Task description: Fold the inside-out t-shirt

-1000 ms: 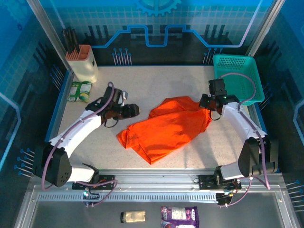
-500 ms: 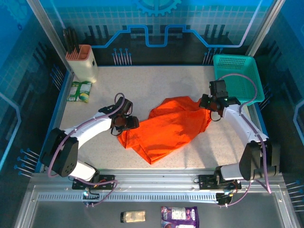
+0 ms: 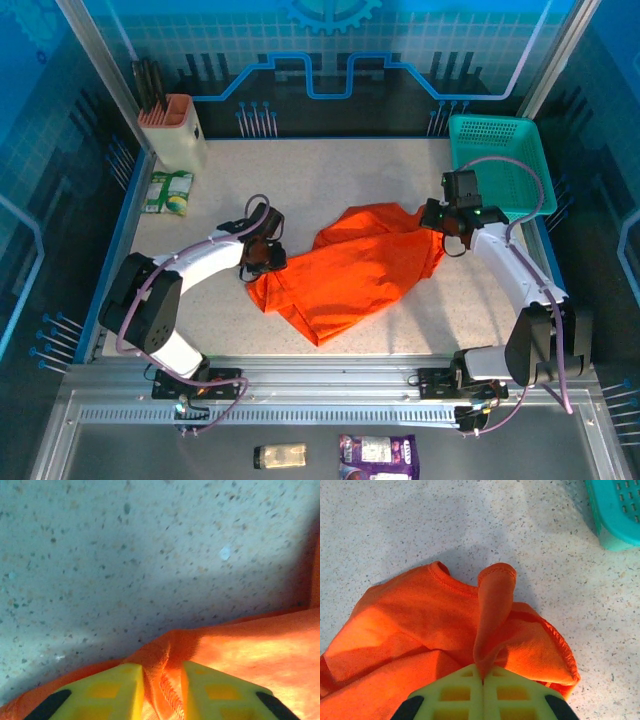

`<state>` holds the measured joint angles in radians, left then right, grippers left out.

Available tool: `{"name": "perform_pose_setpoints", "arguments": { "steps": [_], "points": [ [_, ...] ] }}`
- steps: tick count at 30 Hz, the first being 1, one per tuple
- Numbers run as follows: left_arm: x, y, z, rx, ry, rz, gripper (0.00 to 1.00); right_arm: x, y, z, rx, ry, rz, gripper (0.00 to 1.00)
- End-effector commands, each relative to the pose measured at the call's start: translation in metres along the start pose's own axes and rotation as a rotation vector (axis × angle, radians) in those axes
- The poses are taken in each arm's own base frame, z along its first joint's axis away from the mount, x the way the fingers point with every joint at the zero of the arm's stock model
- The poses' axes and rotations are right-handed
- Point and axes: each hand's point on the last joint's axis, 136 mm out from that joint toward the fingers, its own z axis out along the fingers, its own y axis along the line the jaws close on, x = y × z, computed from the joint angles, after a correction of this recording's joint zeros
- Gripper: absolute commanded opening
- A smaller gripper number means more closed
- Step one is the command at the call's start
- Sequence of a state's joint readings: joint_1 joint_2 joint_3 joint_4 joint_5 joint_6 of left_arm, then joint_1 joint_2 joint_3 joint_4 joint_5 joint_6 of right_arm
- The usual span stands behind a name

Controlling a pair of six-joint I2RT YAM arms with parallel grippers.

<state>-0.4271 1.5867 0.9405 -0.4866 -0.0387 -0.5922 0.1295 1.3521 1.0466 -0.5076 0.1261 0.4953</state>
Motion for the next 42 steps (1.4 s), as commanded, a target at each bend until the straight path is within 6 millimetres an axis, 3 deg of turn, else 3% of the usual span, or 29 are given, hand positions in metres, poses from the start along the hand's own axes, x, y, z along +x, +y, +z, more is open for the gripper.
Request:
{"name": "perform_pose_setpoints", "arguments": {
  "steps": [1,4,8,11,16,20,23,25,28,30,33,37,42],
  "points": [
    [-0.026,-0.012,-0.013,0.037,-0.080,0.017,0.14,0.004,-0.002,-0.003,-0.011,0.006,0.027,0.00],
    [-0.038,-0.016,-0.022,0.054,-0.112,0.035,0.00,0.004,-0.001,-0.003,-0.017,0.009,0.030,0.00],
    [-0.061,-0.018,-0.050,0.099,-0.193,0.036,0.00,0.001,0.003,-0.004,-0.030,0.000,0.030,0.00],
    [-0.089,-0.015,-0.092,0.143,-0.293,0.022,0.00,-0.008,0.019,-0.005,-0.103,-0.017,0.007,0.00],
    [-0.145,-0.013,-0.205,0.285,-0.530,0.032,0.00,-0.045,0.078,-0.012,-0.299,-0.066,-0.082,0.00],
    [-0.168,-0.018,-0.312,0.381,-0.741,0.092,0.00,-0.081,0.138,-0.030,-0.459,-0.109,-0.158,0.00],
    [-0.163,-0.026,-0.390,0.440,-0.895,0.165,0.00,-0.107,0.190,-0.052,-0.604,-0.159,-0.236,0.00],
    [-0.148,-0.036,-0.436,0.486,-0.982,0.237,0.00,-0.126,0.218,-0.070,-0.694,-0.206,-0.285,0.00],
    [-0.119,-0.055,-0.477,0.606,-1.038,0.345,0.00,-0.153,0.233,-0.074,-0.712,-0.260,-0.310,0.00],
    [-0.102,-0.068,-0.483,0.702,-1.001,0.387,0.00,-0.173,0.223,-0.060,-0.621,-0.272,-0.289,0.00],
    [-0.083,-0.090,-0.462,0.820,-0.884,0.436,0.00,-0.197,0.185,-0.028,-0.387,-0.252,-0.222,0.01],
    [-0.061,-0.133,-0.389,0.837,-0.715,0.485,0.00,-0.192,0.140,-0.006,-0.220,-0.160,-0.148,0.20],
    [-0.030,-0.193,-0.291,0.821,-0.490,0.509,0.00,-0.153,0.112,-0.010,-0.152,-0.124,-0.129,0.33]
  ]
}}
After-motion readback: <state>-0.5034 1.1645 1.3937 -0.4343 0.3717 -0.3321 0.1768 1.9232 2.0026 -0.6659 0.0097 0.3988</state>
